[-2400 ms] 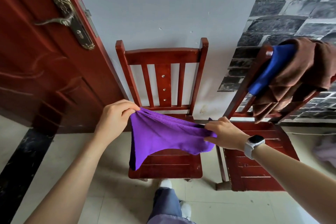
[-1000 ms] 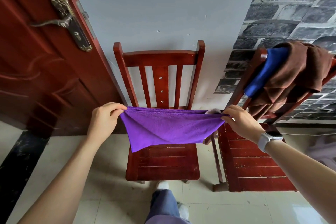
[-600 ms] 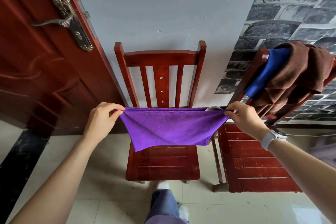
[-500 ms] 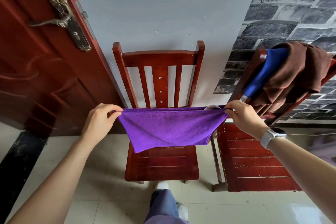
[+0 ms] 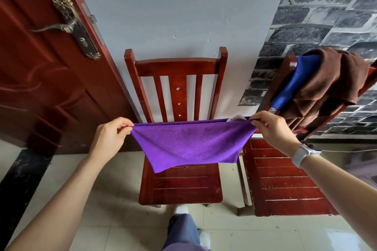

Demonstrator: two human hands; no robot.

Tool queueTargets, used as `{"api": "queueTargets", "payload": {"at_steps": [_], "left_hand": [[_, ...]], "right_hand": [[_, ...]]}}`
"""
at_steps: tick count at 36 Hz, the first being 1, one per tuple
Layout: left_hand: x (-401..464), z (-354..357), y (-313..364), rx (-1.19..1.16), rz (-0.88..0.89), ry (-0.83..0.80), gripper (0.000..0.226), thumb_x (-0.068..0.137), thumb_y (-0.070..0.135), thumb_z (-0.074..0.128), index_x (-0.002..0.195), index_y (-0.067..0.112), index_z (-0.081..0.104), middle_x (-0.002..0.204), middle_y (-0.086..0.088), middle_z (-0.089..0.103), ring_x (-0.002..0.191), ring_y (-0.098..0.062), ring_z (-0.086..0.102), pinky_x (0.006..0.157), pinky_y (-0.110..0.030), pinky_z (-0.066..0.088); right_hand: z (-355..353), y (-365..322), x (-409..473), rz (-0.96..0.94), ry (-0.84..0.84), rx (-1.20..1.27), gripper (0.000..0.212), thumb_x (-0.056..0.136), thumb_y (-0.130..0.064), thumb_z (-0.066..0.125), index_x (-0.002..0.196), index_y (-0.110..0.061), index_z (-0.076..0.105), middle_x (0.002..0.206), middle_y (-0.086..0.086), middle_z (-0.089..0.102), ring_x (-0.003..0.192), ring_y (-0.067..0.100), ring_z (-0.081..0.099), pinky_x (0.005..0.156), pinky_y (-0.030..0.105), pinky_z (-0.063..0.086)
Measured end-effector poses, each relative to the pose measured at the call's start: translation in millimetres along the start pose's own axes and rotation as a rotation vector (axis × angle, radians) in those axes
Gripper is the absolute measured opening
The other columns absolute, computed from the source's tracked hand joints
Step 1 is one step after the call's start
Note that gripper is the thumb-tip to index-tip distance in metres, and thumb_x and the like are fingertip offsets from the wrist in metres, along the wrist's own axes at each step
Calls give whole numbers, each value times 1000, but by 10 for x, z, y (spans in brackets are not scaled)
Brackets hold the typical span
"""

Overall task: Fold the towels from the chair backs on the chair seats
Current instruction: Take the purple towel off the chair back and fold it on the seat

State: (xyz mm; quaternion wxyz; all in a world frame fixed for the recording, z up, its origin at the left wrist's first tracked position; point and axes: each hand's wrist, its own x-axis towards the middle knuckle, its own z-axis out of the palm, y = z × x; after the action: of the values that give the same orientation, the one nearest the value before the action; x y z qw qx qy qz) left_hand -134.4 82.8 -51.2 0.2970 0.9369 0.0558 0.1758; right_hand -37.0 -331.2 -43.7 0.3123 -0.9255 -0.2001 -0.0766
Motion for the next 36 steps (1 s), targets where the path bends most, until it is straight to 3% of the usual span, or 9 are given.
{"api": "queueTargets", "payload": {"at_steps": [3,6,8,11,14,19,24,30,36], "left_hand": [[5,17,-14,0,-12,11,14,77,-5,66,84,7,68,71,4,65,63,-4,61,65,-15,41],[11,40,-49,-9,-52,0,16,76,-3,68,85,11,66,74,7,64,70,-8,62,67,-18,42],[14,52,-77,-37,-71,-14,19,76,-1,68,86,14,64,77,8,66,74,-7,64,67,-13,43],[13,69,-94,-37,-66,-23,19,76,0,69,88,15,66,79,11,66,73,-2,63,65,1,40],[13,90,-107,-24,-56,-31,18,76,1,69,87,16,69,81,10,67,74,-5,64,66,-3,41],[15,108,-112,-25,-52,-36,17,77,-2,68,88,12,70,85,1,71,78,-14,66,72,-24,48],[34,138,-70,-30,-90,-16,16,76,-2,69,89,5,70,86,-7,71,79,-20,66,75,-30,51],[72,197,-47,32,-145,2,17,77,-2,68,92,3,72,90,-12,72,78,-22,64,77,-29,47],[148,249,-120,78,-166,-79,13,76,-4,68,88,0,71,87,-15,70,71,-15,55,68,-25,45]], "right_hand": [[14,10,-6,46,4,37,17,83,-4,63,100,-8,62,82,0,61,72,17,57,73,29,46],[19,16,-6,34,-17,14,30,83,-4,63,113,-7,62,85,-1,61,73,15,58,75,22,43],[22,15,0,-12,-40,-10,23,82,1,63,105,-2,67,84,3,64,75,17,59,75,17,42],[30,10,3,4,-40,17,12,80,3,64,91,1,69,80,7,65,73,17,59,74,26,46],[48,12,12,60,-58,41,5,80,-2,65,85,-2,68,75,1,60,68,16,57,69,27,46],[76,66,35,107,-102,41,3,82,-6,65,83,-7,67,74,-1,60,67,11,54,63,14,38],[110,108,56,73,-102,4,6,80,1,65,84,-3,68,75,0,60,68,14,55,63,10,35],[159,109,101,57,-92,-9,4,77,1,68,79,-3,67,73,7,64,65,15,55,65,21,41],[225,84,223,56,-96,-14,4,76,3,68,78,-1,66,72,11,64,66,22,57,65,32,47]]}}
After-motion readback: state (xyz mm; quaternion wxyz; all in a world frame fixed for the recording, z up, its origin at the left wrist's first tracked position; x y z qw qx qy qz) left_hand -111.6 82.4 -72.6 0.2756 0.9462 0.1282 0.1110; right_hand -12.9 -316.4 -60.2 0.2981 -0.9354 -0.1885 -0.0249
